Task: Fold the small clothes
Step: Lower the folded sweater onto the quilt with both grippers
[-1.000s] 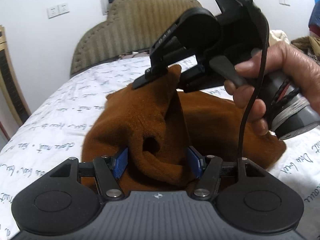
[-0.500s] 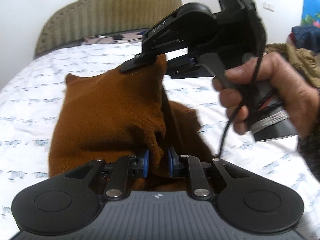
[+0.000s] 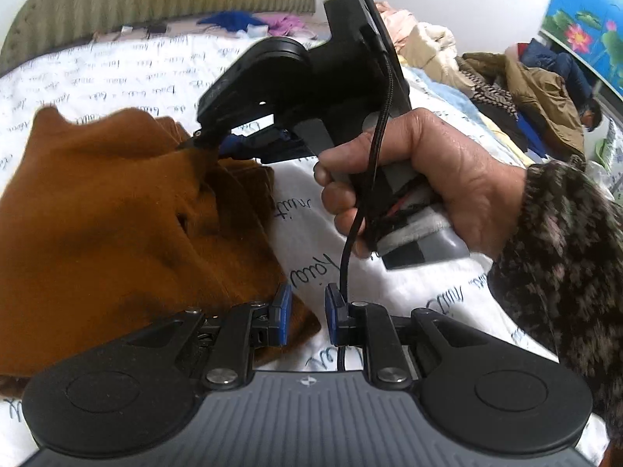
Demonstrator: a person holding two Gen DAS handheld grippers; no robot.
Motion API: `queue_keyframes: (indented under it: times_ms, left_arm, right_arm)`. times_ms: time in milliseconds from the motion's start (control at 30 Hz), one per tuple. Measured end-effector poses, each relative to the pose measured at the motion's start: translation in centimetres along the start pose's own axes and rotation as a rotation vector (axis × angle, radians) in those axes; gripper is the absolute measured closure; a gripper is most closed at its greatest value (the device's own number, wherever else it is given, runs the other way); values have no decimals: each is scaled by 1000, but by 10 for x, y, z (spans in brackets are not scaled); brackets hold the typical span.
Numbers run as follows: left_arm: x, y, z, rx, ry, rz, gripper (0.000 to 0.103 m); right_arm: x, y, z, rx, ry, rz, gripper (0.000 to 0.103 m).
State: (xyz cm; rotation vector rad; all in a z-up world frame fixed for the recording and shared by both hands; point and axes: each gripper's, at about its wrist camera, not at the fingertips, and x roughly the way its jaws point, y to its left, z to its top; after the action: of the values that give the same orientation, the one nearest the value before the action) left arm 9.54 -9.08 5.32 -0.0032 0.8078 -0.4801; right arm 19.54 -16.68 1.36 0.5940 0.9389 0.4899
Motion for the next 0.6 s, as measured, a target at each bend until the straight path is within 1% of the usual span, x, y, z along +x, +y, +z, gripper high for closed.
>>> queue_keyframes:
  times_ms: [133, 200, 267, 333, 400, 467, 533, 600]
  left_arm:
    - [-41, 6, -18, 86, -130, -3, 84]
    - [-60, 19, -27, 105, -182, 9, 84]
    - [-76, 34, -33, 95, -214, 33, 84]
    - [-85, 49, -33, 80, -215, 45, 84]
    - [-88, 61, -30, 73, -207, 77, 84]
    - [-84, 61, -25, 91, -170, 91, 84]
    - [-75, 56, -21, 99, -156, 88, 84]
    - [-68, 51, -20, 105, -136, 82, 84]
  right_arm:
    - [-14, -3, 1, 36, -11, 119, 80]
    - [-22, 0, -1, 54, -13, 186, 64]
    - [-30, 6, -5, 48, -6, 216, 58]
    - [-39, 12, -15, 27, 4, 229, 57]
    - [-45, 14, -27, 33, 28, 243, 53]
    - [-45, 12, -38, 49, 50, 231, 53]
    - [-43, 11, -49, 43, 65, 234, 52]
    - [-38, 10, -54, 66, 68, 257, 46]
